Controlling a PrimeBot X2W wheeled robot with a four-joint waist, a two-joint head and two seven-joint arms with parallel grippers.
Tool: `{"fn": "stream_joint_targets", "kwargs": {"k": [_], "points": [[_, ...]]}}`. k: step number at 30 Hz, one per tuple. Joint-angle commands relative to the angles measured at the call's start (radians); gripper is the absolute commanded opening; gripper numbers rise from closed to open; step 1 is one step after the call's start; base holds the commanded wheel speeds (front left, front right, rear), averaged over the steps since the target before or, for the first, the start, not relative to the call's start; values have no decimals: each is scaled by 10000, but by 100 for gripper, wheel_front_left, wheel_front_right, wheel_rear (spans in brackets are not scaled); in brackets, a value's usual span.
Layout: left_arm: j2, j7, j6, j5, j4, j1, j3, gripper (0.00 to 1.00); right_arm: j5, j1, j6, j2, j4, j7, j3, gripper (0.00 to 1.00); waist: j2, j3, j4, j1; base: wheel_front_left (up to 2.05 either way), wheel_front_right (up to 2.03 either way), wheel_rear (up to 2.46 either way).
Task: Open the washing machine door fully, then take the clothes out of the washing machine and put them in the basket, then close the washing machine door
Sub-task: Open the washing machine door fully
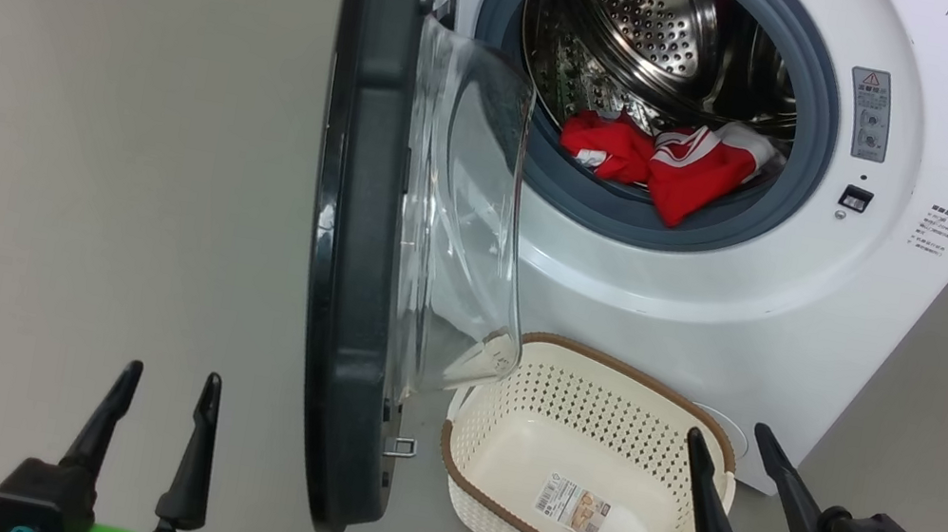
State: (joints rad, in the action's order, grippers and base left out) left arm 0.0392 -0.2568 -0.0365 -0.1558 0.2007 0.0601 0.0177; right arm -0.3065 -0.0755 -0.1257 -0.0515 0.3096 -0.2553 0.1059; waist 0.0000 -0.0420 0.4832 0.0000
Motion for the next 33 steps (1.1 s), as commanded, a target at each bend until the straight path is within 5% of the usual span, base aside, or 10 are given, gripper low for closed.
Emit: {"fn": "stream_joint_targets", "kwargs": {"k": [1, 31, 33], "points": [[110, -49, -68, 89, -275, 125, -353, 100, 27, -96, -50, 11, -313, -64, 155, 100, 0, -4, -5, 0, 0, 0, 0], [110, -49, -152, -377, -41, 42, -415, 100, -159, 82, -50, 12, -98, -64, 261, 100, 0, -97, -132, 0, 0, 0, 0], [110, -49, -150, -437, -64, 80, -434, 39, -166, 83, -50, 12, -95, -64, 265, 100, 0, -78, -149, 0, 0, 0, 0]]}}
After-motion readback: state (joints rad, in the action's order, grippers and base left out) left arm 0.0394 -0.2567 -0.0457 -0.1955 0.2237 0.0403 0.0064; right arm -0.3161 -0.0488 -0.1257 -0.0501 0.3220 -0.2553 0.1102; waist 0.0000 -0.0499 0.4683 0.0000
